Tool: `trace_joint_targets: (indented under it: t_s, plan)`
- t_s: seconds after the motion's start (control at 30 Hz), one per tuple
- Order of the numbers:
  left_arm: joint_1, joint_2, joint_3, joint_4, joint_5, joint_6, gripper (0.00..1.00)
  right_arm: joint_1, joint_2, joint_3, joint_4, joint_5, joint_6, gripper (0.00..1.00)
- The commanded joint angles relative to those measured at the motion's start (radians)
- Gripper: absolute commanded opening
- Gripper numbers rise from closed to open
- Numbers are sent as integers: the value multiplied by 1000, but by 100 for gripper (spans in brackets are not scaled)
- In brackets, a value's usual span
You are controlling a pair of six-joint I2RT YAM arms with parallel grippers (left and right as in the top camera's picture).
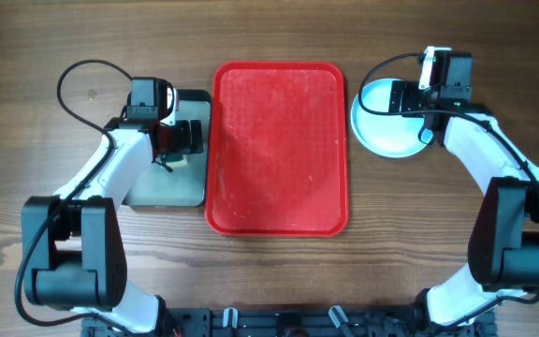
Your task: Clean dirty plates on tray and stack at the side
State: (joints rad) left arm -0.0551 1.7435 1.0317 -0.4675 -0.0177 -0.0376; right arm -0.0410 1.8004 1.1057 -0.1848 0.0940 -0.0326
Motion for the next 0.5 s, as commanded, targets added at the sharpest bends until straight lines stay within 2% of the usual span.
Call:
trace_joint_targets:
  t_s: [0.0,0.27,0.47]
  plan:
    - [1,7,0,3,-6,4,100,-2,-26,0,5,2,-20,100]
    - [1,7,0,3,-6,4,100,-2,-29,0,5,2,-20,100]
    - [1,7,0,3,-6,4,100,-2,-143,-2,5,2,-19,100]
